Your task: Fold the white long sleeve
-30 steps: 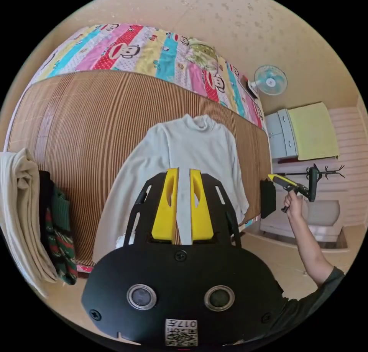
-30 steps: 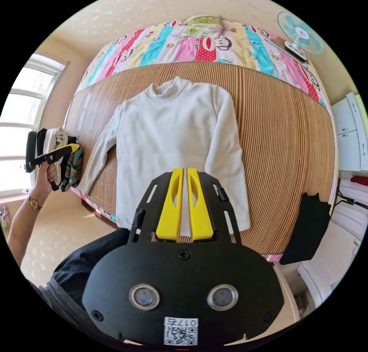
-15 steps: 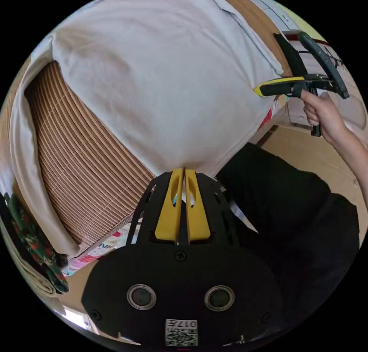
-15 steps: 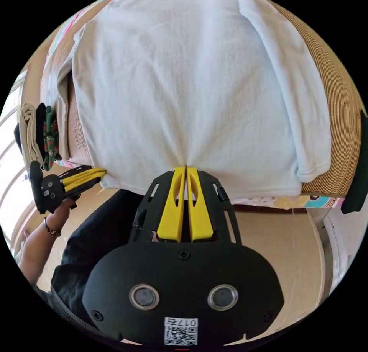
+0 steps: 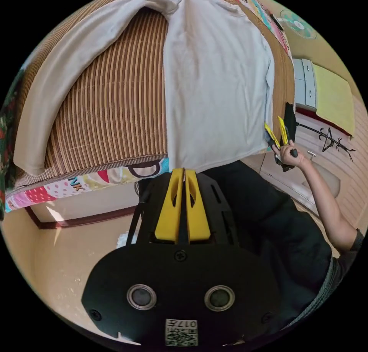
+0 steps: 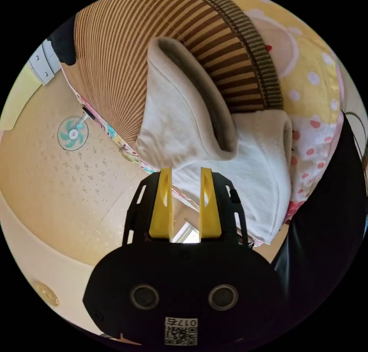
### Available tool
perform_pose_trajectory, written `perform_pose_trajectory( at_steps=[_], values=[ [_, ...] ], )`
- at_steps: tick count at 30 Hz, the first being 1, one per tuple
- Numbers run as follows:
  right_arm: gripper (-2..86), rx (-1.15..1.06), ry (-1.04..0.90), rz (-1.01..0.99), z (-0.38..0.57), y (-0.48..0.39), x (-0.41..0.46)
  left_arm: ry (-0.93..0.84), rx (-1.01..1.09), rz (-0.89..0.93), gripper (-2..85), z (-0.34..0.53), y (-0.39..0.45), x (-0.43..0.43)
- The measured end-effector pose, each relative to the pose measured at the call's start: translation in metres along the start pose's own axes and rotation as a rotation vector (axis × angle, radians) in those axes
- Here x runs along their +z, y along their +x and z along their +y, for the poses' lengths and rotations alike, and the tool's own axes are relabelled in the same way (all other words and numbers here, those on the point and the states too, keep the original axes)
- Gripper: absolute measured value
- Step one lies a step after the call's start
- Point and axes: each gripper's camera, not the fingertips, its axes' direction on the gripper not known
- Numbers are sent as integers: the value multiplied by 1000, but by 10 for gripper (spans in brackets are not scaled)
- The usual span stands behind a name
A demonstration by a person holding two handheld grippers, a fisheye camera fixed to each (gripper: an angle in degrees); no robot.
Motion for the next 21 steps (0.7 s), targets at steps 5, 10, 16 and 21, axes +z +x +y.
perform_pose_trajectory(
  at_steps=[5,10,16,21],
  values=[
    [10,-396,29,-2,-28,-156,-69,193,-158,471,4,27,-52,-22],
    [17,-747,-207,256,-42,-322,-120,506,-440,747,68,59,-116,-36],
    [88,-491,-463,566,-62,-314,-100,936,-918,1124,125,93,-187,-5],
    [92,-184,-537,191,-58,-222,-90,1189,-1287,1169,131,116,-207,11]
  ],
)
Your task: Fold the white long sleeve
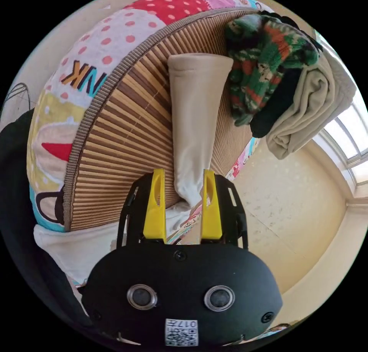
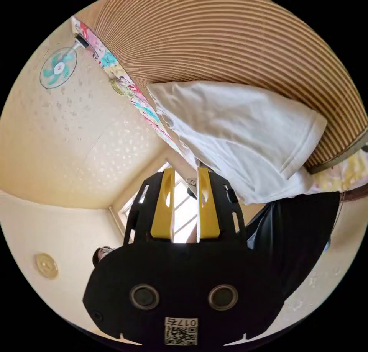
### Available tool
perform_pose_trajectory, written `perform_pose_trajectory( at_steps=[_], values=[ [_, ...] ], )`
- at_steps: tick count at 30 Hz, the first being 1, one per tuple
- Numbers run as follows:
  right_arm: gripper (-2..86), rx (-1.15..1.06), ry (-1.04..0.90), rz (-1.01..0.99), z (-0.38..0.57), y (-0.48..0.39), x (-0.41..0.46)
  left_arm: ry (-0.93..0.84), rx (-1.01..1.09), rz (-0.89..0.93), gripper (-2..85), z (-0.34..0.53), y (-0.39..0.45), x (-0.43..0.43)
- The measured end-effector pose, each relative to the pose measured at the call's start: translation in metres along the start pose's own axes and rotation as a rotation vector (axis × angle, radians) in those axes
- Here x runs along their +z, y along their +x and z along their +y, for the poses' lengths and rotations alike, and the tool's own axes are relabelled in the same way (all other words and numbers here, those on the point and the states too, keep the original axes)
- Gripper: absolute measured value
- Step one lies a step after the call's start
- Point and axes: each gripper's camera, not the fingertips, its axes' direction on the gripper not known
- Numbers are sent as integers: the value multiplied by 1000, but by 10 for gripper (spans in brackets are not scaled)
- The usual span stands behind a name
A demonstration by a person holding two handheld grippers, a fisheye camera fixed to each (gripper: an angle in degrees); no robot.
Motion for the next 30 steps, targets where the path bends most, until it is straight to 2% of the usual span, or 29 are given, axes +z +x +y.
perform_pose_trajectory(
  at_steps=[2,6,10,12,14,18,20,22,25,27,29,30],
  values=[
    [95,86,0,-114,12,35,12,80,7,-25,107,-8,2,-10],
    [107,169,81,-210,29,66,16,44,32,-165,37,-24,11,-16],
    [124,196,255,-306,38,78,8,-64,260,-75,33,-4,57,-24],
    [124,194,365,-288,41,77,-1,-149,508,-33,35,36,116,-37],
    [115,282,485,-152,49,78,-11,-189,733,-68,35,78,164,-47],
    [51,316,530,-116,53,84,-16,-129,1286,-256,35,209,245,-42],
    [20,205,545,-69,57,64,-27,-143,1444,-249,36,268,257,-22],
    [13,131,503,-34,58,47,-35,-237,1575,-219,36,333,255,9],
    [9,-37,498,-91,66,22,-57,-497,1810,-206,42,455,218,74],
    [9,-132,509,-146,71,13,-73,-661,1928,-288,69,530,152,132],
    [12,-254,523,-199,75,4,-93,-785,1950,-380,85,562,92,175],
    [13,-273,529,-209,75,3,-98,-869,1904,-498,89,570,54,203]
  ],
)
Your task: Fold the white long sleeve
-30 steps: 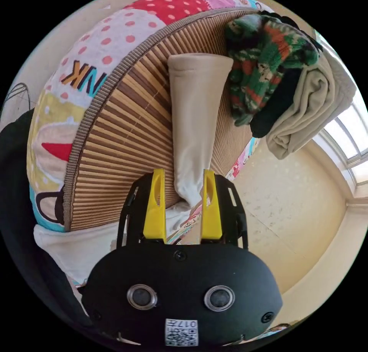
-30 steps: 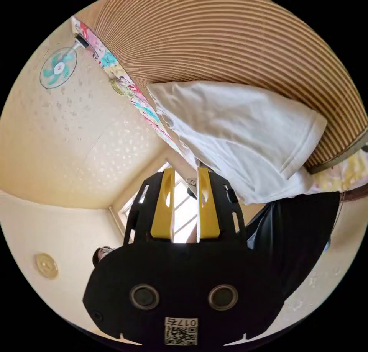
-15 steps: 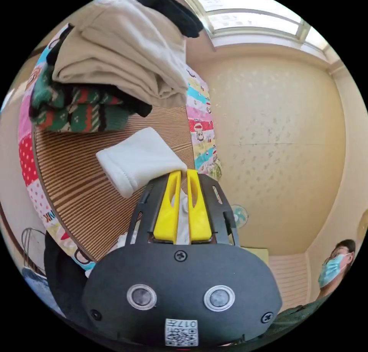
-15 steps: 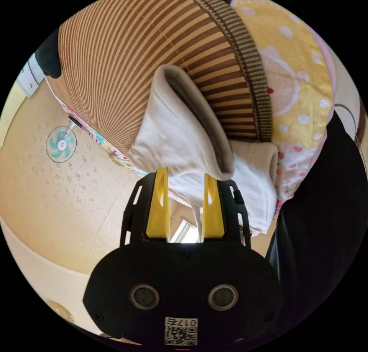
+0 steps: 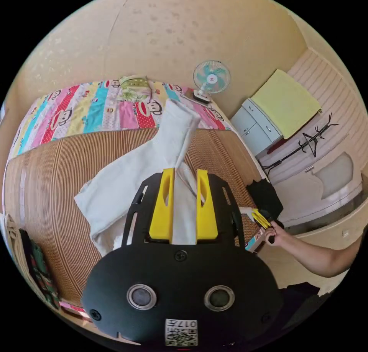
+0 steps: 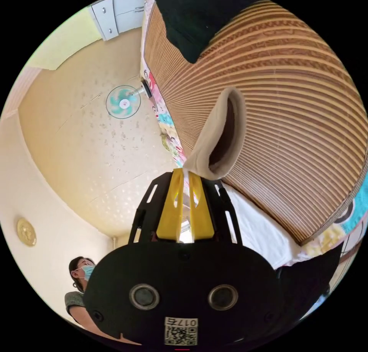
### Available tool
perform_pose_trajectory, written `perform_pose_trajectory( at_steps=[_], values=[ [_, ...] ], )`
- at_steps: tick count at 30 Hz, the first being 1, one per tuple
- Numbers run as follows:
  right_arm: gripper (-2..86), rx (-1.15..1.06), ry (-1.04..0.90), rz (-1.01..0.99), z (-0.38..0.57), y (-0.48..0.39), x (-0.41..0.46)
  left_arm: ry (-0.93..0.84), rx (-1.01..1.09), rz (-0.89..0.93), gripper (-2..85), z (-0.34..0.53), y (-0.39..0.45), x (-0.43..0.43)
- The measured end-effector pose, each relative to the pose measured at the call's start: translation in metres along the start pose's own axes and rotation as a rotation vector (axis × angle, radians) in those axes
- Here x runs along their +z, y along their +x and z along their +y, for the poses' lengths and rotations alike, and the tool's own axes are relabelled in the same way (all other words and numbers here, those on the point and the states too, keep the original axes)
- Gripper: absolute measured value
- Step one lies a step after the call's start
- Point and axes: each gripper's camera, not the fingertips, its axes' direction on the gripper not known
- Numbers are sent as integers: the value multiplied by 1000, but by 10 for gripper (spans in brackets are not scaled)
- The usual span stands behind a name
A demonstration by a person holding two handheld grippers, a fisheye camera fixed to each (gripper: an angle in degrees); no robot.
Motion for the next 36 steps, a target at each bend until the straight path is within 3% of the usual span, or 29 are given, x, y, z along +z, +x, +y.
perform_pose_trajectory(
  at_steps=[3,7,11,15,18,20,23,25,27,29,31,33,36],
  values=[
    [15,-71,33,-65,-13,-13,-16,-159,-150,82,90,24,-3,63],
    [13,-249,-86,-39,-28,-54,-2,-178,-265,82,86,62,-20,68],
    [13,-485,-234,145,-19,-90,34,-197,-337,-91,97,72,-64,65],
    [15,-453,-188,253,-17,-64,41,-177,-507,-231,120,61,-143,76],
    [16,-331,-126,273,-16,-22,34,-412,-571,-401,124,58,-197,116],
    [17,-289,-96,286,-12,-4,27,-476,-519,-335,109,58,-215,129],
    [19,-318,-107,363,-3,-2,29,-435,-488,-178,64,59,-244,113],
    [20,-337,-127,433,3,-3,37,-340,-571,-53,31,73,-271,94],
    [20,-341,-130,510,10,-3,48,-198,-836,96,5,113,-318,71],
    [22,-356,-84,582,24,-8,65,-100,-993,65,4,144,-338,44],
    [23,-431,-29,616,46,-23,85,-71,-962,75,19,156,-343,25],
    [23,-605,-14,653,81,-48,120,-153,-807,32,51,157,-327,8],
    [24,-969,-76,729,165,-85,202,-209,-644,-8,58,171,-287,-10]
  ],
)
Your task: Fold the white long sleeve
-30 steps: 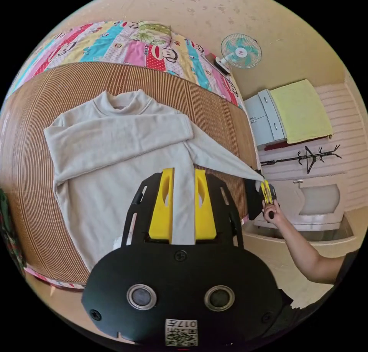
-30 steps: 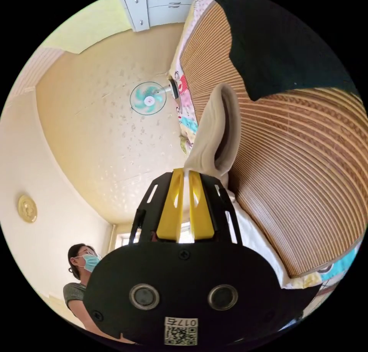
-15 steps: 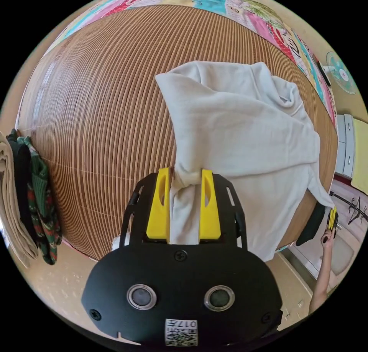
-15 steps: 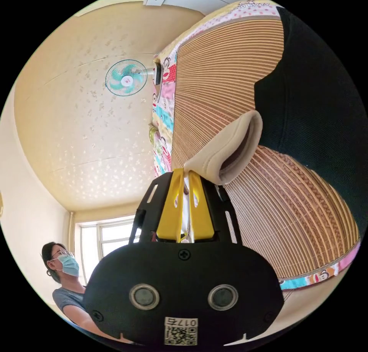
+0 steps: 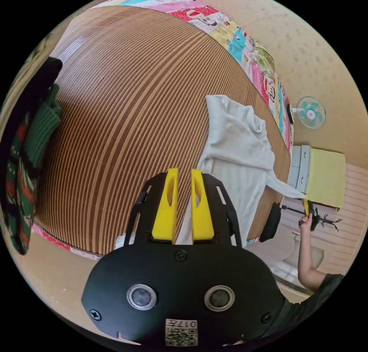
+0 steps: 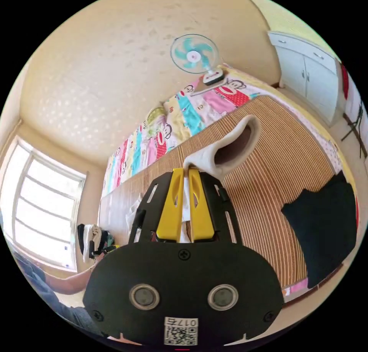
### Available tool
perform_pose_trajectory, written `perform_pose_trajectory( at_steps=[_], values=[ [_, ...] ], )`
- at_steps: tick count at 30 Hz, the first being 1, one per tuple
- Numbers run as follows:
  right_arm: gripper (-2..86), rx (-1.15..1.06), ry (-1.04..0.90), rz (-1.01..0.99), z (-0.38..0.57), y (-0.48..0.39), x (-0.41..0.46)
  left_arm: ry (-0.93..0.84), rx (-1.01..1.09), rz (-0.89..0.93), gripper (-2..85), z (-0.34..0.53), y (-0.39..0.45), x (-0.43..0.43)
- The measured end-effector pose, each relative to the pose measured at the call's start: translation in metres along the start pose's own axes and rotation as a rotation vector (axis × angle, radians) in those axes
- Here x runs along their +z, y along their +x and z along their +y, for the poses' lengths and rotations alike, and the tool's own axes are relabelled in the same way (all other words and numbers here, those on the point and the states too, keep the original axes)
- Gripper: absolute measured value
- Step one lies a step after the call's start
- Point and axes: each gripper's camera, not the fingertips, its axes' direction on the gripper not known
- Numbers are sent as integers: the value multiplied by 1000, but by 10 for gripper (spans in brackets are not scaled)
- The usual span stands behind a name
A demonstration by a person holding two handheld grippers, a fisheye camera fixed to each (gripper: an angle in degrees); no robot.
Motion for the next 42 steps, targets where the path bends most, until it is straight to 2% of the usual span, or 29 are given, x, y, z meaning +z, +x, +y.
perform_pose_trajectory(
  at_steps=[2,5,8,12,14,16,19,21,23,25,27,28,29,32,35,37,39,42],
  values=[
    [26,-230,2,-92,10,-96,35,-21,59,30,58,28,9,-2],
    [27,-405,-87,-319,35,-192,102,-55,78,36,58,71,15,3],
    [29,-488,-230,-408,80,-257,195,-97,72,66,55,103,13,18],
    [31,-512,-507,-395,147,-289,320,-158,6,93,54,129,-2,43],
    [34,-466,-788,-427,188,-283,388,-185,15,142,58,134,-9,49],
    [37,-475,-885,-471,210,-274,403,-207,17,159,64,135,-18,48],
    [45,-501,-896,-369,230,-249,378,-192,49,104,79,134,-36,31],
    [58,-474,-882,-287,236,-221,350,-205,61,-7,108,131,-58,18],
    [80,-378,-875,-146,240,-168,309,-232,95,-46,115,128,-72,13],
    [97,-274,-878,14,243,-121,278,-332,138,-41,121,124,-87,18],
    [112,-166,-895,181,248,-75,251,-540,168,-43,132,122,-103,38],
    [119,-102,-940,242,254,-47,237,-583,173,-36,133,122,-107,43],
    [126,-50,-1001,260,261,-22,228,-642,182,-12,134,121,-113,51],
    [141,74,-1092,246,276,28,211,-660,176,34,131,111,-128,59],
    [155,136,-1138,258,284,56,206,-704,115,57,98,95,-146,72],
    [151,167,-1150,185,287,67,209,-743,84,67,79,86,-155,73],
    [141,200,-1145,135,286,75,208,-807,131,103,50,76,-158,65],
    [68,206,-1092,83,276,83,194,-853,237,246,45,66,-155,38]
  ],
)
